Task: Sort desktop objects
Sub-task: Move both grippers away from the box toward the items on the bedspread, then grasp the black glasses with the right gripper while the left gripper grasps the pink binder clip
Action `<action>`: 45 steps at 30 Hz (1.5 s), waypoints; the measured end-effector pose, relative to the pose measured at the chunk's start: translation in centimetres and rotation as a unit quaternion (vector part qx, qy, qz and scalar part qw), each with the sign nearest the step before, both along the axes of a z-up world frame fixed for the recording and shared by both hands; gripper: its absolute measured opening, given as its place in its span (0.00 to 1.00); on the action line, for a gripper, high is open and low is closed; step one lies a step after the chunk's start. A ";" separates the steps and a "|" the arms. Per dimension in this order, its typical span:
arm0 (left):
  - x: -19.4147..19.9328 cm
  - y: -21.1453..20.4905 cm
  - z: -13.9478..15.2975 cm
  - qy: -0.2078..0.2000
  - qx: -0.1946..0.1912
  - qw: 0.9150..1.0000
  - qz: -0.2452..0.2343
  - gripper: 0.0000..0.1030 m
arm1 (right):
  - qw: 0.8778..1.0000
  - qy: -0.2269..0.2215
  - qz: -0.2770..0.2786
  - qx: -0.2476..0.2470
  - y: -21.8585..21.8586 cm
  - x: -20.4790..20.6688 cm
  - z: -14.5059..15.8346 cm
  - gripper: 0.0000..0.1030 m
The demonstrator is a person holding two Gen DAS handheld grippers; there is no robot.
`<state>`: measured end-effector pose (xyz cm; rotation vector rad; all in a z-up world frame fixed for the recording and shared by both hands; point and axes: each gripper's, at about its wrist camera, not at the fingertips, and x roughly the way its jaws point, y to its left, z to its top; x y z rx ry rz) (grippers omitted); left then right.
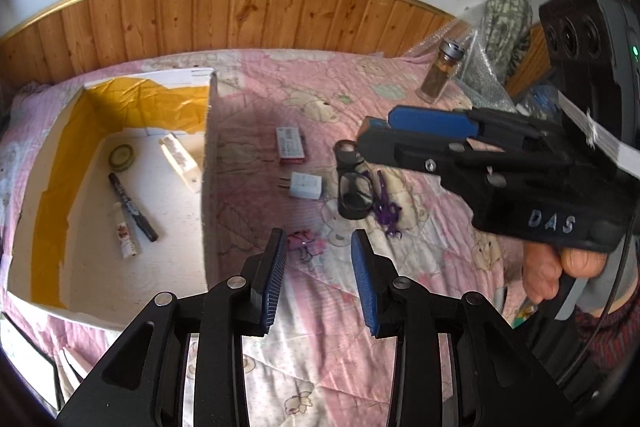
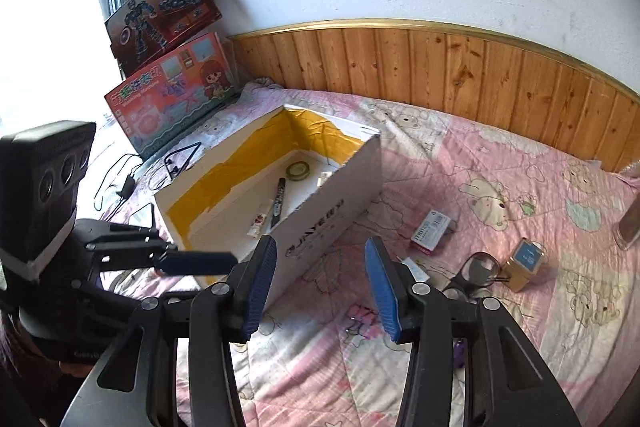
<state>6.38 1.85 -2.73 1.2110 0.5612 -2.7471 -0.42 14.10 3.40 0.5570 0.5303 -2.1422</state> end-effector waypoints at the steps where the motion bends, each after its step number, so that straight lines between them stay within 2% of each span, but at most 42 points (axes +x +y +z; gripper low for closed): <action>1: -0.4 0.5 -0.4 -0.005 -0.002 1.000 -0.006 0.36 | 1.000 -0.002 -0.011 0.000 0.5 -0.8 0.0 0.48; 6: -2.7 1.9 -2.9 -0.036 -0.010 0.999 -0.017 0.38 | 0.997 -0.035 -0.071 0.023 2.4 -5.0 -1.3 0.49; 12: -5.2 1.4 -6.6 -0.074 0.014 0.997 -0.011 0.41 | 0.987 -0.082 -0.116 0.075 3.7 -9.7 -5.1 0.55; 18: -7.4 0.7 -9.9 -0.111 0.040 0.993 -0.002 0.43 | 0.979 -0.133 -0.134 0.081 3.5 -14.3 -7.6 0.62; 27: -9.2 0.7 -14.1 -0.144 0.043 0.989 0.007 0.45 | 0.970 -0.149 -0.149 0.122 2.5 -19.0 -11.3 0.64; 30: -9.6 0.6 -14.2 -0.131 0.038 0.991 0.012 0.46 | 0.973 -0.132 -0.138 0.131 2.3 -19.4 -11.4 0.58; 32: -9.7 0.4 -14.3 -0.124 0.046 0.991 0.016 0.47 | 0.973 -0.139 -0.132 0.128 2.4 -19.6 -11.0 0.50; 34: -9.7 0.5 -14.3 -0.115 0.042 0.992 0.016 0.47 | 0.974 -0.139 -0.129 0.126 2.6 -19.7 -10.6 0.45; 36: -9.5 0.9 -14.3 -0.106 0.028 0.994 0.017 0.44 | 0.974 -0.147 -0.124 0.121 2.9 -19.7 -10.3 0.44; 38: -9.2 1.3 -14.3 -0.104 0.001 0.994 0.017 0.33 | 0.973 -0.159 -0.119 0.114 3.4 -19.7 -9.9 0.43; 45: -8.5 0.9 -13.4 -0.090 0.002 0.996 0.021 0.33 | 0.971 -0.206 -0.101 0.072 5.0 -19.5 -7.8 0.42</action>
